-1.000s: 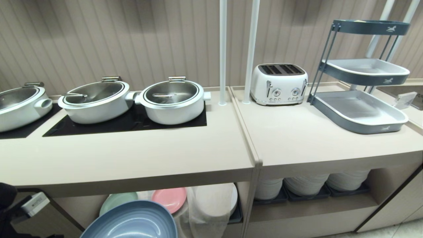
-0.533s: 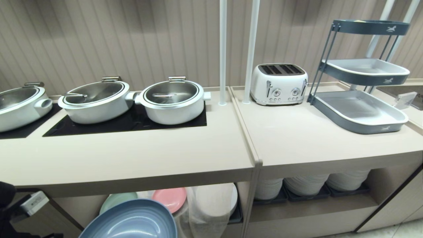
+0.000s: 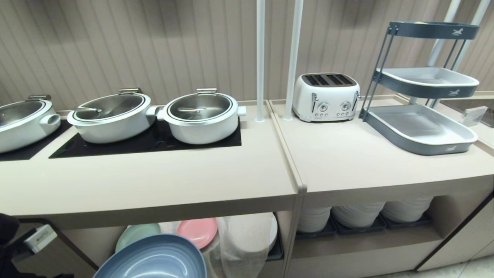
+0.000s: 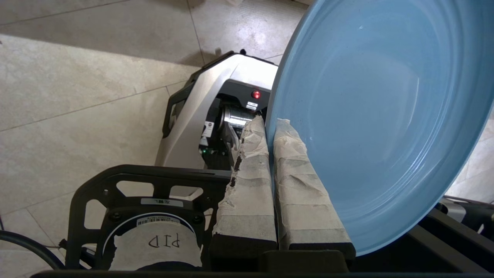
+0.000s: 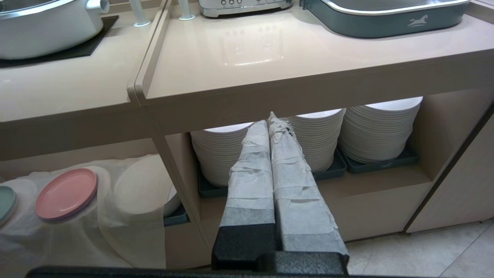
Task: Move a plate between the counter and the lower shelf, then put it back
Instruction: Put the plate in the cupboard
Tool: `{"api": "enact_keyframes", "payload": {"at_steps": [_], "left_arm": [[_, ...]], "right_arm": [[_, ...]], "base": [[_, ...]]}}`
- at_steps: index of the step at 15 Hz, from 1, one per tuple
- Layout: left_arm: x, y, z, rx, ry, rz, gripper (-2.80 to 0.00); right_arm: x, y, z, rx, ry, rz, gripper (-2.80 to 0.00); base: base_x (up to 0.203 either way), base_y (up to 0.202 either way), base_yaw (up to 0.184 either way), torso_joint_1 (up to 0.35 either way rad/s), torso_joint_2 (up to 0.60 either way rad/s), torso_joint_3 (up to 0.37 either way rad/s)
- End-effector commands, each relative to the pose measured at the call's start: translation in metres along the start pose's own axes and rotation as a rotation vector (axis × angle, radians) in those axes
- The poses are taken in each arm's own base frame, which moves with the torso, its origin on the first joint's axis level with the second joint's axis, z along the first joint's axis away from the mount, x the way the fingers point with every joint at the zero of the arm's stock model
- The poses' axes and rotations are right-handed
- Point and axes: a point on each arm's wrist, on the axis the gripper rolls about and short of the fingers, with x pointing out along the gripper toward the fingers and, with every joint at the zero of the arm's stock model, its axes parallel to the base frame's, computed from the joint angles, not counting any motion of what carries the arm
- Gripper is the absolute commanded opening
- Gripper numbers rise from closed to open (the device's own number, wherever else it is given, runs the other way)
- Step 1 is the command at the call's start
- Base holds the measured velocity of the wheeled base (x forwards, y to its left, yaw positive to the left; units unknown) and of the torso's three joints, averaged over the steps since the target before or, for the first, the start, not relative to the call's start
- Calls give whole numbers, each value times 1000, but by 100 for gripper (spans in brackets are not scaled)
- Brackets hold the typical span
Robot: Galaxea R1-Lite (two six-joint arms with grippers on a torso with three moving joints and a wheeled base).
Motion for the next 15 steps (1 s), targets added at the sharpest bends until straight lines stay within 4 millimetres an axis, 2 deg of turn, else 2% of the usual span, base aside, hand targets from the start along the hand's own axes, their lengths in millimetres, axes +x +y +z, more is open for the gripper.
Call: {"api": "enact_keyframes", "payload": {"at_steps": [1,15], "left_arm": [[0,0,0,-3,3,-3,-280],[0,-1,1,1,6,-2,-280]], "right_arm": [[0,0,0,1,0,1,-280],[0,0,0,2,0,1,-280]], "base": [[0,0,0,-80,183,99],[0,0,0,-123,259,133]]}}
